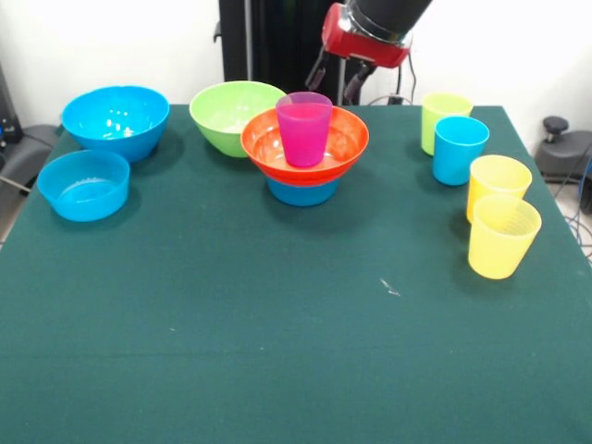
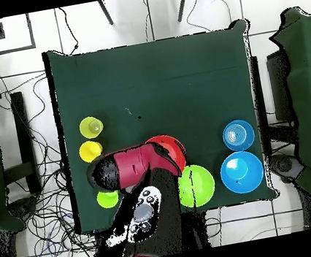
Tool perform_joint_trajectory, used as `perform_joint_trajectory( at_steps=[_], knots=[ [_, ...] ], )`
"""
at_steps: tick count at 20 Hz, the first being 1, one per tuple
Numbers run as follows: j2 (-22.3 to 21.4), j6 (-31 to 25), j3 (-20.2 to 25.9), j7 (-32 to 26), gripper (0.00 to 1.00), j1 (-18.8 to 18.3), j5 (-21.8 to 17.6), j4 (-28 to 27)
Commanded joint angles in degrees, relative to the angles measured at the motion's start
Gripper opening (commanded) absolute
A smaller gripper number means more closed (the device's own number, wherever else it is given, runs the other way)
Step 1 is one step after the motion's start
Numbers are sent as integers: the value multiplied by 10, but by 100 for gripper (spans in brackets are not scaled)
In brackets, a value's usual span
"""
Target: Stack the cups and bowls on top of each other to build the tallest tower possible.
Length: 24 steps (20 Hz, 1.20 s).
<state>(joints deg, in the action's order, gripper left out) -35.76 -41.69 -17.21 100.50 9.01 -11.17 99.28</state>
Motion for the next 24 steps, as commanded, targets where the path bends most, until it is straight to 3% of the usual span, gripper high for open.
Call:
perform_joint_trajectory(
  at_steps=[1,7,12,17,24],
  knots=[
    [-12,-84,39,51,100,-11,18,-35],
    [-34,-121,37,33,100,-19,7,-51],
    [-56,-142,41,-23,100,-44,-22,-65],
    [-72,-187,65,-62,100,-73,-18,-106],
    [-100,-172,114,-83,100,-112,3,-150]
  ],
)
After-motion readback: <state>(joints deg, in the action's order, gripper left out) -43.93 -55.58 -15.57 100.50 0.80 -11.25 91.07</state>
